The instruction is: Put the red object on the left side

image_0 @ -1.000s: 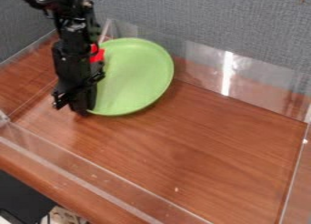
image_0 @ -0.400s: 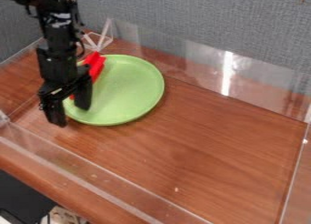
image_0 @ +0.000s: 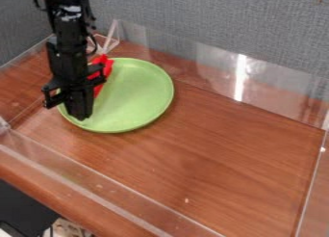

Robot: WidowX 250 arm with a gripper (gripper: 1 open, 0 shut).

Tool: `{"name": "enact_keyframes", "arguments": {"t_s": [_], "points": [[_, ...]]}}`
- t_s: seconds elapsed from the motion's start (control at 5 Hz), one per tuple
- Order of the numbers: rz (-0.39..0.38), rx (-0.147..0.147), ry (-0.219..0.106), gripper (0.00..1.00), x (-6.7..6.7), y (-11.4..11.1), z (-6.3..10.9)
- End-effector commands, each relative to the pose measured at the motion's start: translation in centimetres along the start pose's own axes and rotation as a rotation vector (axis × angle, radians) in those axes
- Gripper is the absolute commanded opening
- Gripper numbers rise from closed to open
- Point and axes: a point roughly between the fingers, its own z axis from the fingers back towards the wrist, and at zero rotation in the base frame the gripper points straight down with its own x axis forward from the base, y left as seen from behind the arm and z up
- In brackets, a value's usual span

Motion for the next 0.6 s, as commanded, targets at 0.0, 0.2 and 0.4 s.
{"name": "enact_keyframes", "arguments": {"t_s": [0.0,0.2,0.4], "points": [[-0.054,-0.075,-0.044,0.00,1.5,-0.4,2.8],[-0.040,-0.076,-0.033,1.00,1.8,0.3,2.9],[-0.028,-0.081,-0.019,0.00,1.8,1.0,3.4]]}}
